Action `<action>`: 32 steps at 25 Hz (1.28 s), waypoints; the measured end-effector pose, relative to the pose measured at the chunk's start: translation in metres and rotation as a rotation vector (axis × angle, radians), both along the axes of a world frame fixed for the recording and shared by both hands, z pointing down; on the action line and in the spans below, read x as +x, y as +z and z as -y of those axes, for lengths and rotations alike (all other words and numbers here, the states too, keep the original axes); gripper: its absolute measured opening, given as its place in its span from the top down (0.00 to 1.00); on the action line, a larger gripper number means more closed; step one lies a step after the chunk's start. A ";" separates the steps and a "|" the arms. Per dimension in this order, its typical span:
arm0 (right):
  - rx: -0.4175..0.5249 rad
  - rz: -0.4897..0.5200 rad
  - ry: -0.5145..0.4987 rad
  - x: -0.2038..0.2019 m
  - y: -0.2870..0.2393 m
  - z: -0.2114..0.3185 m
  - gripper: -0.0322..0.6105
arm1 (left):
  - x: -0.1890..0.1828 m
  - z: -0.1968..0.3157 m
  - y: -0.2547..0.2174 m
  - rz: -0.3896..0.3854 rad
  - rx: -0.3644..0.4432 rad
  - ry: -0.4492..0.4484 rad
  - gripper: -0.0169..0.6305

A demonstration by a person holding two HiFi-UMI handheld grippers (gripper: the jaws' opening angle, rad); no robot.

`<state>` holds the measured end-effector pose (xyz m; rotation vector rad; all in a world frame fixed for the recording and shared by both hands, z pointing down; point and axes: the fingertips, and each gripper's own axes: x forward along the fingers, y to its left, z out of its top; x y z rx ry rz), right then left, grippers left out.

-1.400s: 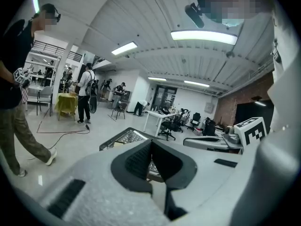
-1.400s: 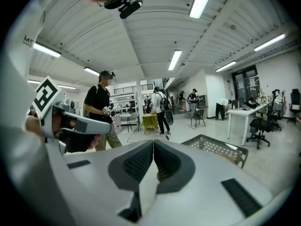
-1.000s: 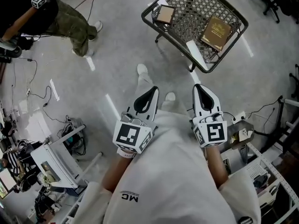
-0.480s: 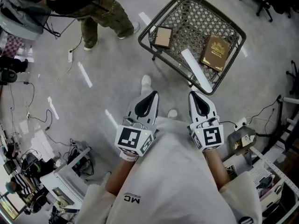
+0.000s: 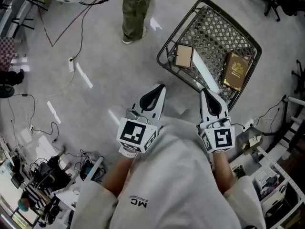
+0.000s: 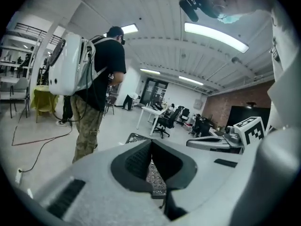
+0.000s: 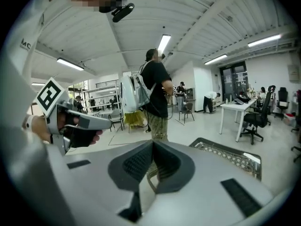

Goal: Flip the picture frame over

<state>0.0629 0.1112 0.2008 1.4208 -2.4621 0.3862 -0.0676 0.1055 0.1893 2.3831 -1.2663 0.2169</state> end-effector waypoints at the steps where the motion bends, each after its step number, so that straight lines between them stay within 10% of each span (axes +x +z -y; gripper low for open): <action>1: 0.003 -0.008 0.007 -0.008 -0.002 0.008 0.92 | -0.007 0.010 -0.001 0.000 0.003 0.018 0.94; 32: -0.230 -0.039 0.102 -0.040 0.139 0.108 0.91 | -0.017 0.087 0.102 0.052 -0.153 0.070 0.94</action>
